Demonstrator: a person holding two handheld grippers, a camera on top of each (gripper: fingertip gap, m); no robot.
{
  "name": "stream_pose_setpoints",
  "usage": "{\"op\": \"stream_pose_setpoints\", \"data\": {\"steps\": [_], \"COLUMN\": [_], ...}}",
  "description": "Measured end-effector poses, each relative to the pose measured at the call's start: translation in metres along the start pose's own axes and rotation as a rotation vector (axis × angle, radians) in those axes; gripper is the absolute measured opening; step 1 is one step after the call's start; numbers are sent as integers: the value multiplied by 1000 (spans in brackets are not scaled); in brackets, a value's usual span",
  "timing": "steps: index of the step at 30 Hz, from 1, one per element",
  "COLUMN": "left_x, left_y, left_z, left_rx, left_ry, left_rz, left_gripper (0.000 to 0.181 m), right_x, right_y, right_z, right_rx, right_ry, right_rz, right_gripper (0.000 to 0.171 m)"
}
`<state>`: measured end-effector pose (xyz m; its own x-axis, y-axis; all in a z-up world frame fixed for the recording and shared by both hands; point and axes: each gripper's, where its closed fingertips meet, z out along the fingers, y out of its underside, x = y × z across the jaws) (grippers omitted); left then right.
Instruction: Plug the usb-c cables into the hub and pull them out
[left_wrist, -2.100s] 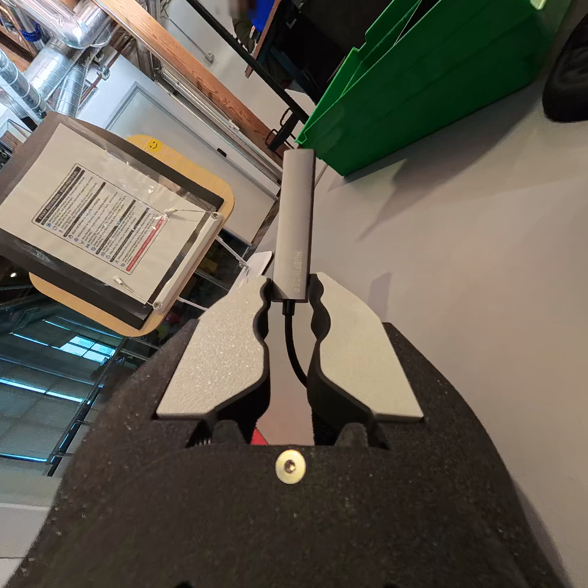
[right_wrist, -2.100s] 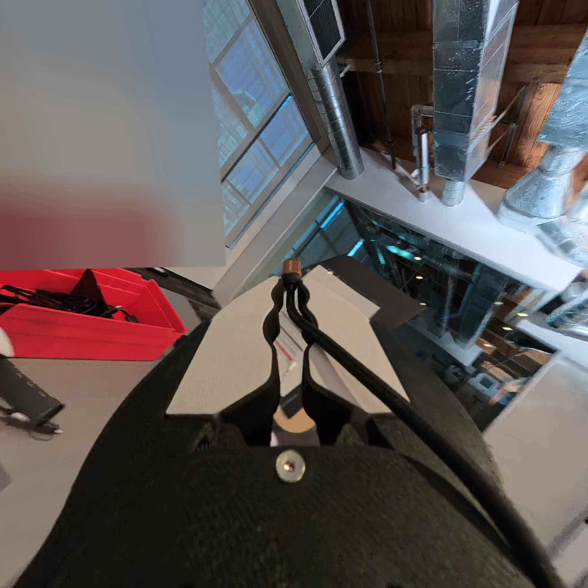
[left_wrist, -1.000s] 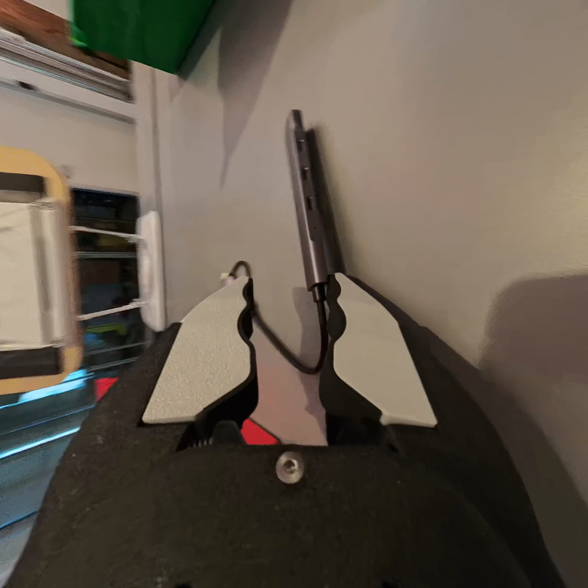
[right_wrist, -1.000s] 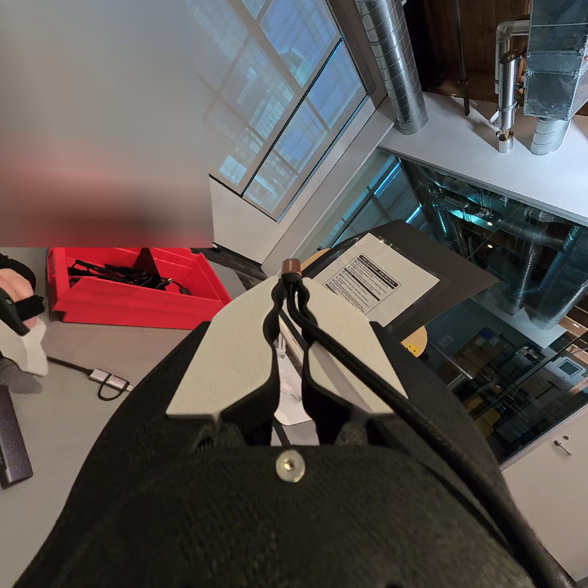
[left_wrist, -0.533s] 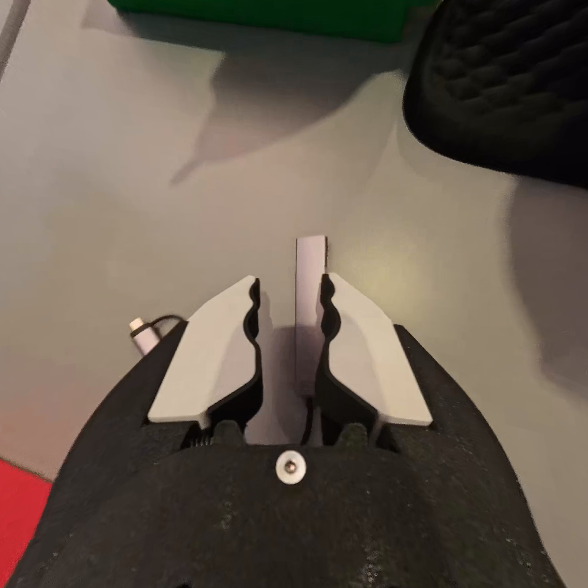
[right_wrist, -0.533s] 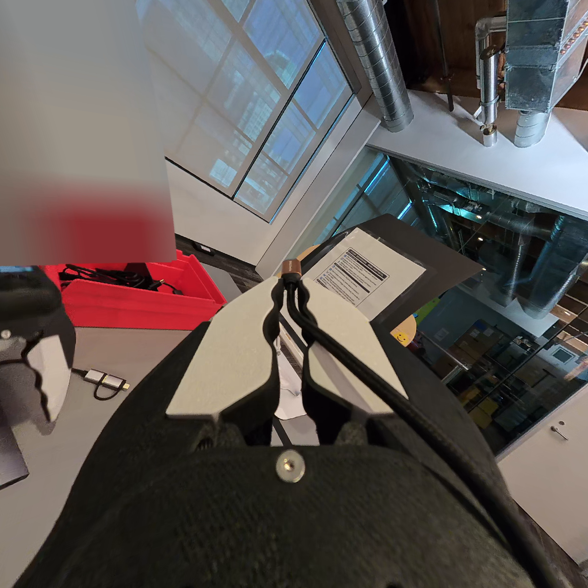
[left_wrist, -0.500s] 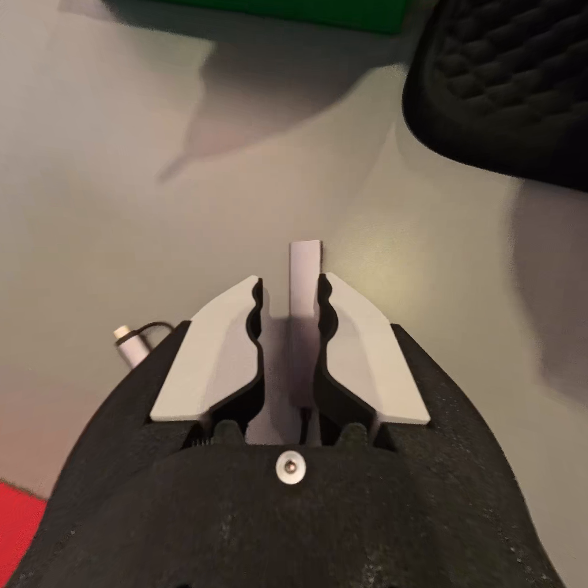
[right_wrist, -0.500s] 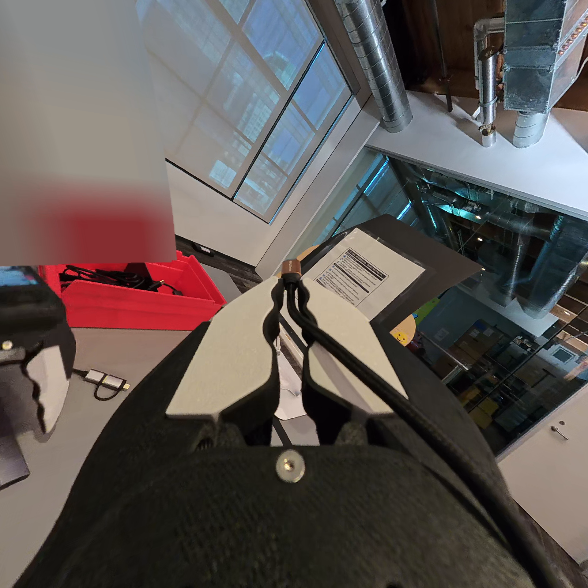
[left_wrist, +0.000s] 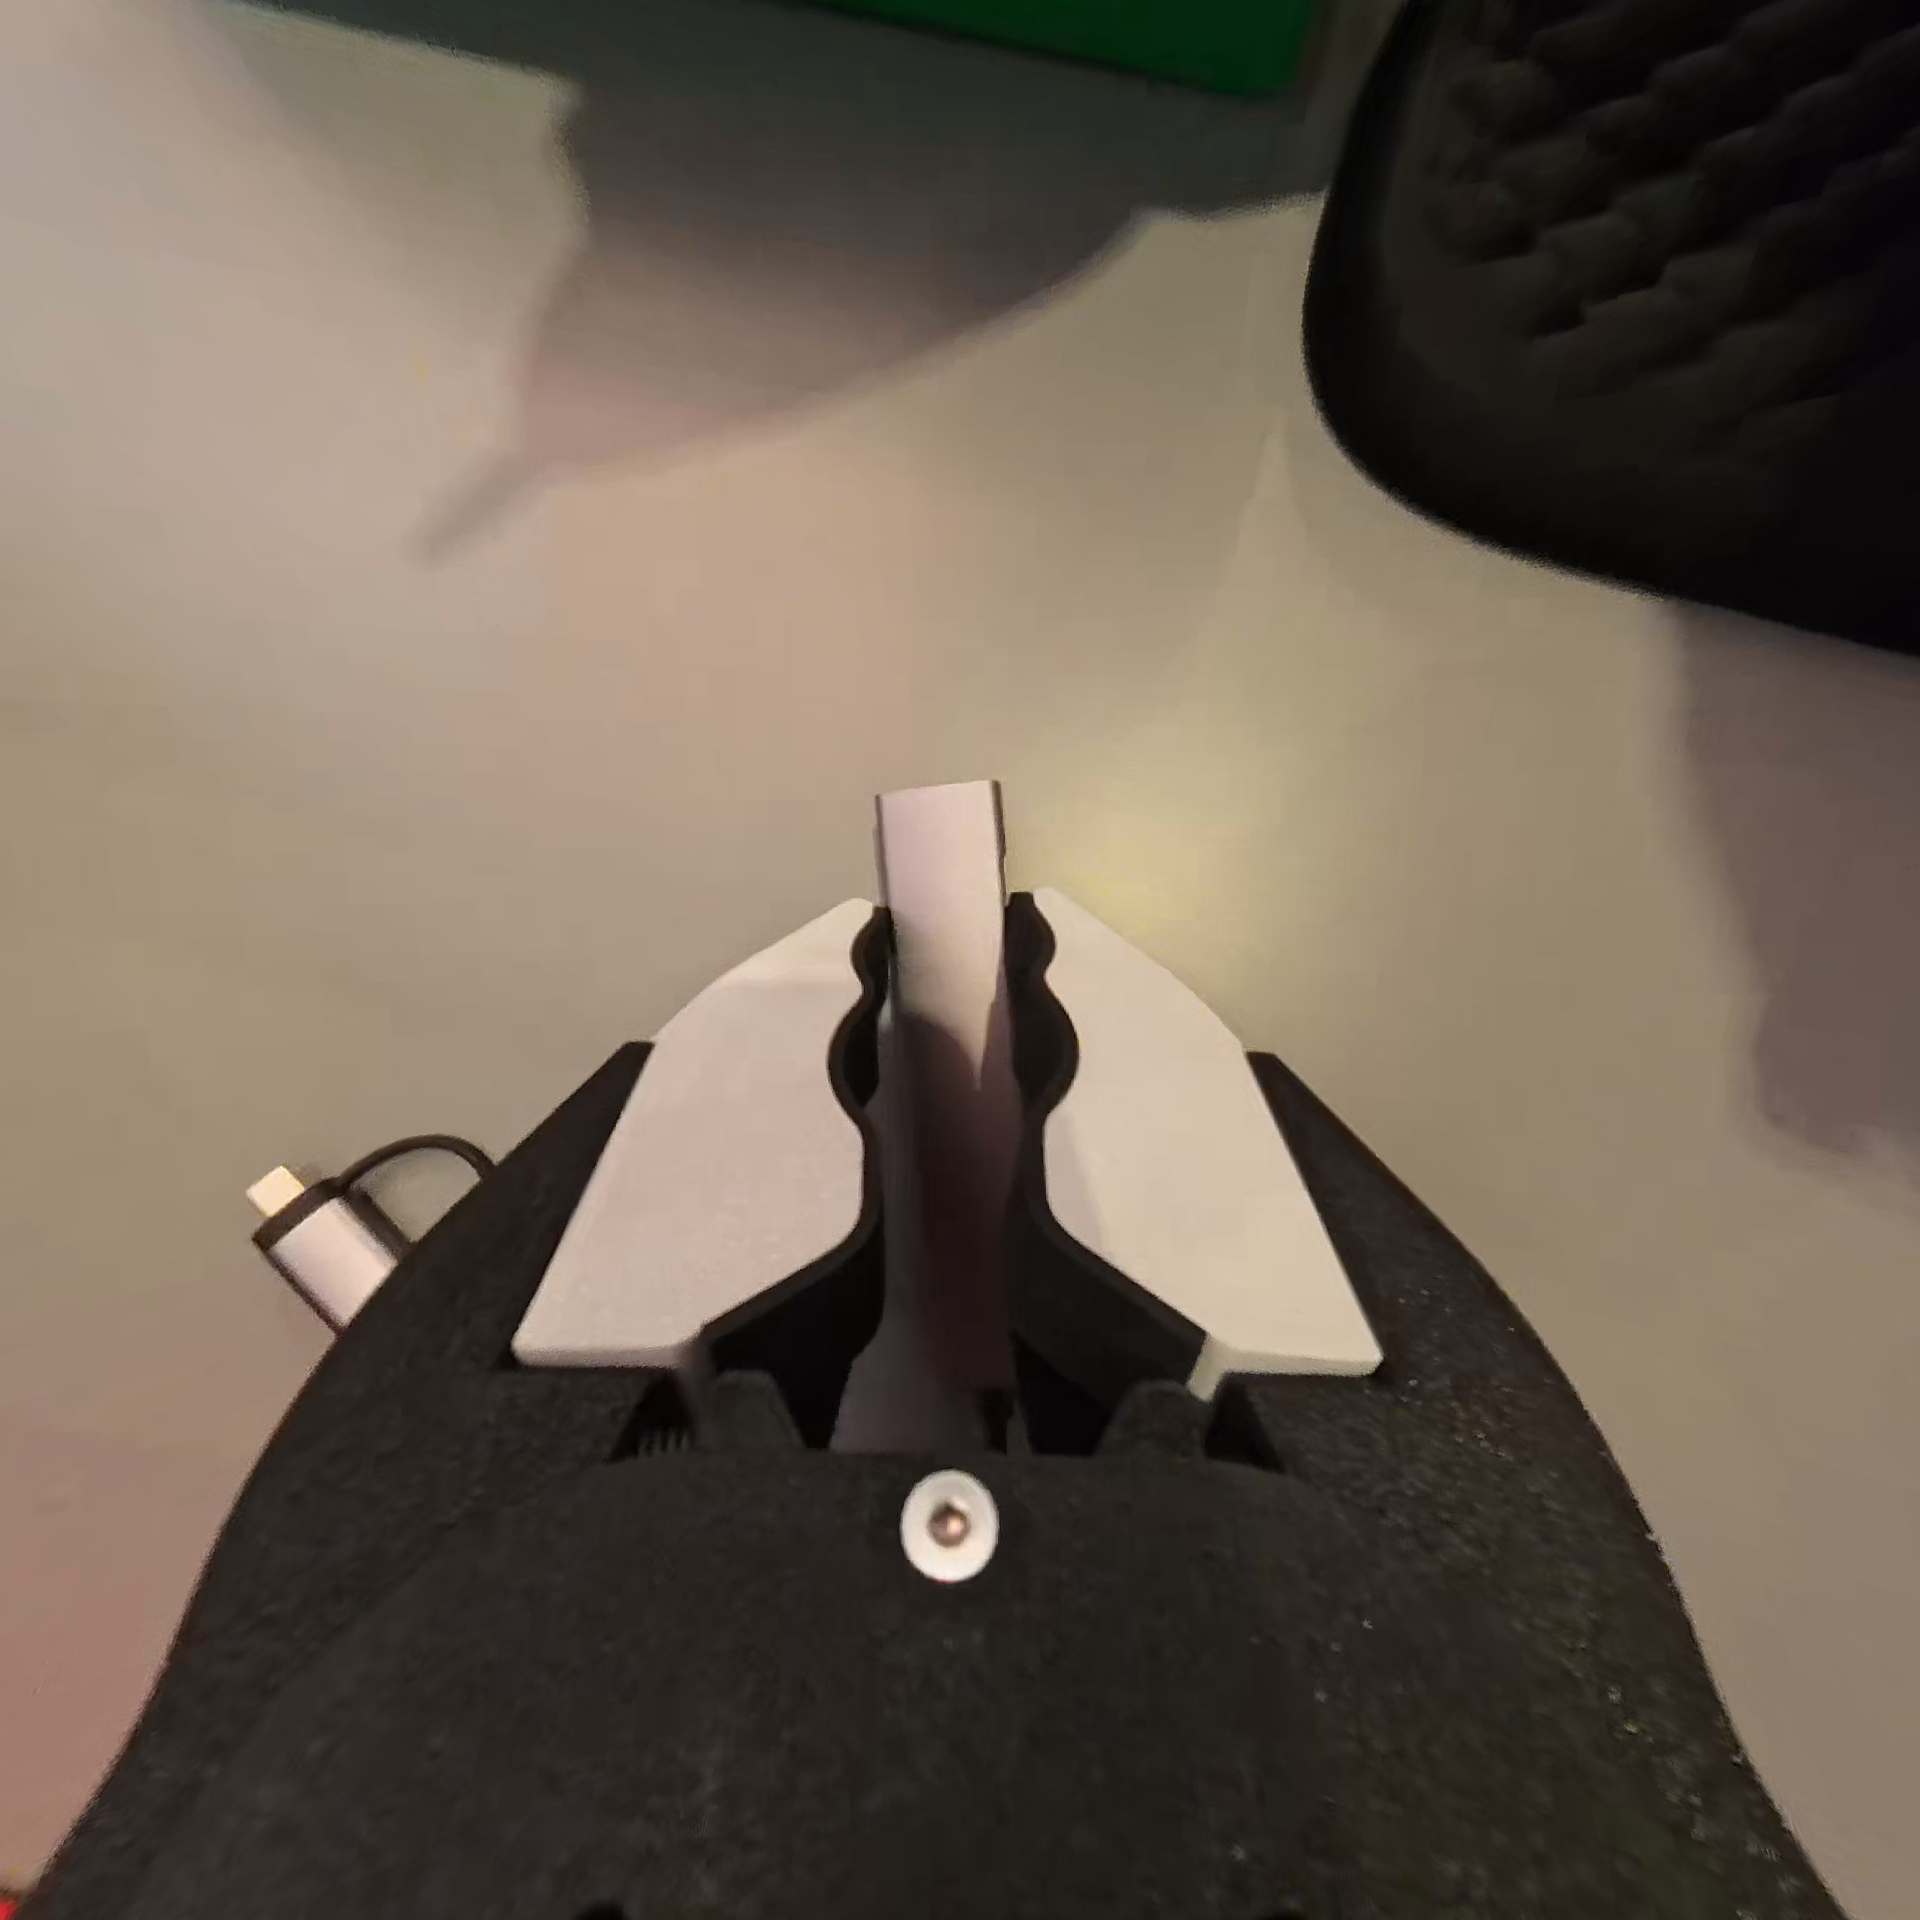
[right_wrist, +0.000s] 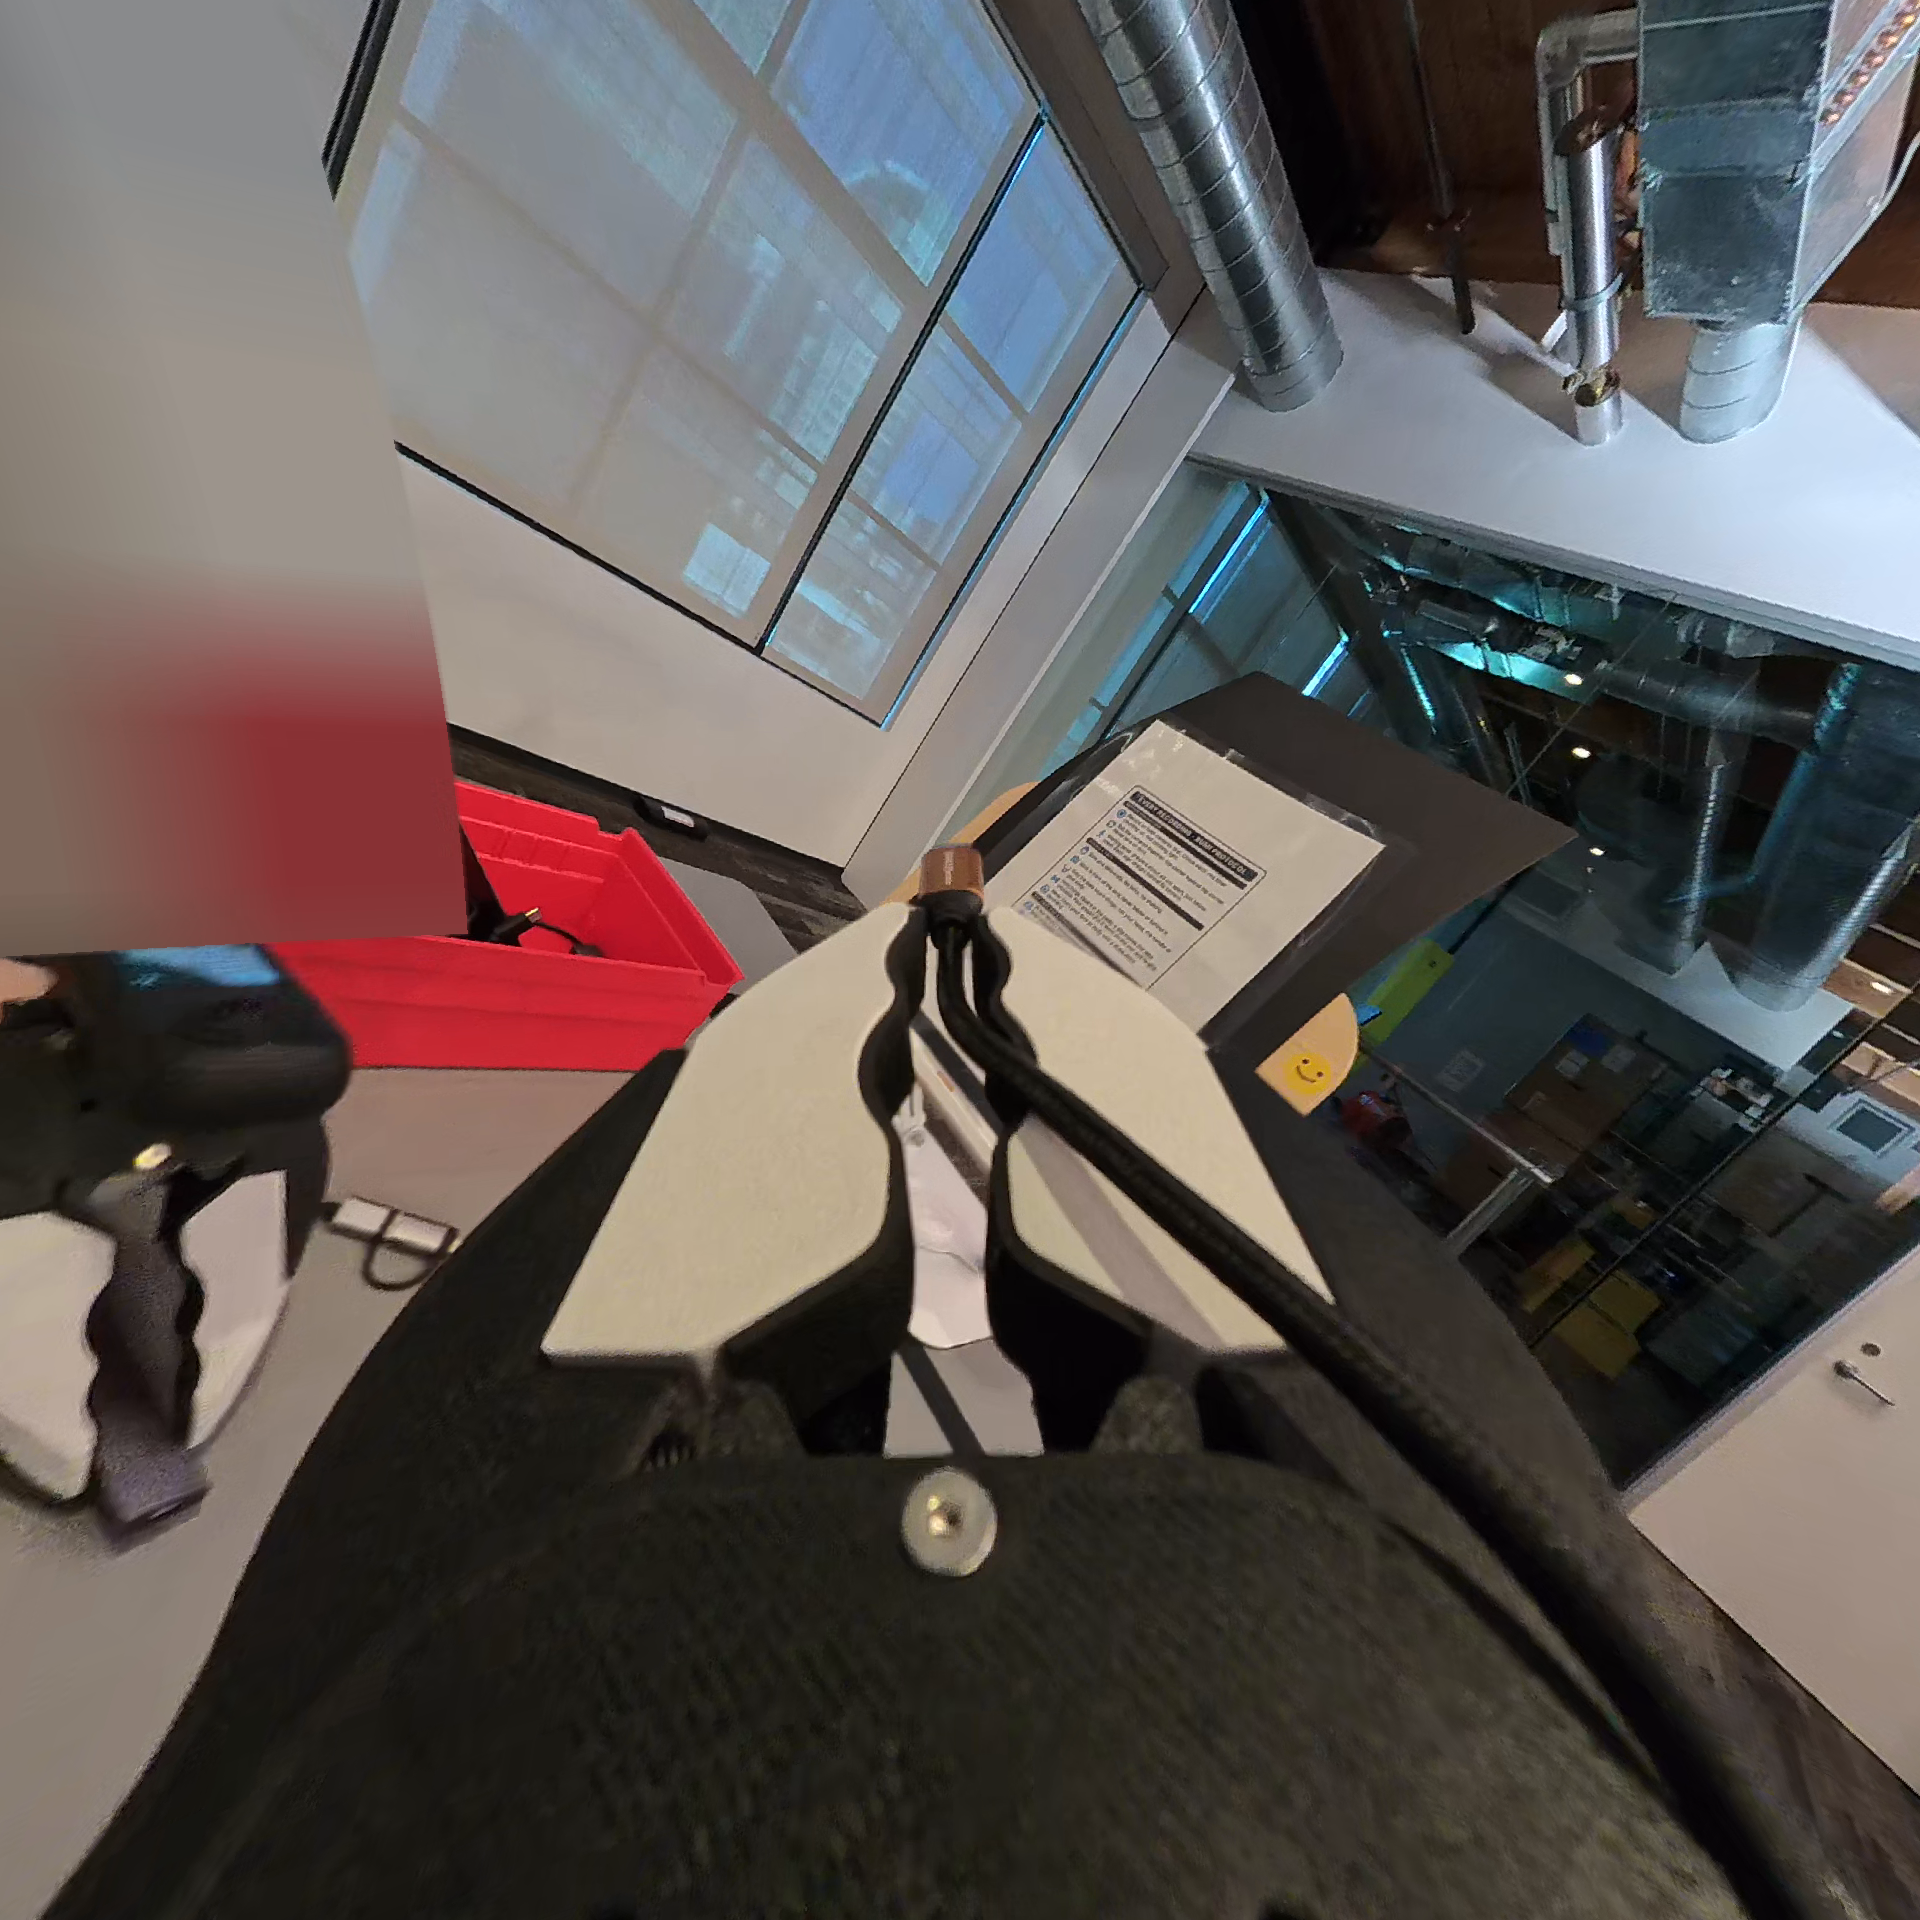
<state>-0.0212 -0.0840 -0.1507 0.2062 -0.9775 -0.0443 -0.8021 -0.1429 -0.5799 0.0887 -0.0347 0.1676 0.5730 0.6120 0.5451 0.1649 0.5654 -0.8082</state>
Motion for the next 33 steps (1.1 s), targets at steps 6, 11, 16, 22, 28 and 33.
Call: {"op": "stream_pose_setpoints", "data": {"steps": [6, 11, 16, 22, 28, 33], "left_x": [-43, -71, -74, -70, -58, -56], "left_y": [-52, -80, -85, -85, -95, -95], "left_z": [-66, -118, -131, -136, -137, -123], "left_rx": [279, 472, 693, 708, 798, 822], "left_ry": [-61, -82, -45, -112, -118, -119], "left_rz": [108, 220, 170, 97, 100, 102], "left_gripper": [21, 21, 21, 21, 21, 21], "right_x": [-26, -61, -110, -133, -117, -111], "right_y": [7, 25, 63, 72, 52, 55], "right_z": [6, 25, 50, 65, 56, 44], "right_rx": [-44, -181, -437, -575, -536, -552], "right_ry": [-182, -354, -536, -574, -484, -481], "right_rz": [88, 103, 51, -15, -26, 5], "right_gripper": [9, 8, 8, 8, 8, 8]}}
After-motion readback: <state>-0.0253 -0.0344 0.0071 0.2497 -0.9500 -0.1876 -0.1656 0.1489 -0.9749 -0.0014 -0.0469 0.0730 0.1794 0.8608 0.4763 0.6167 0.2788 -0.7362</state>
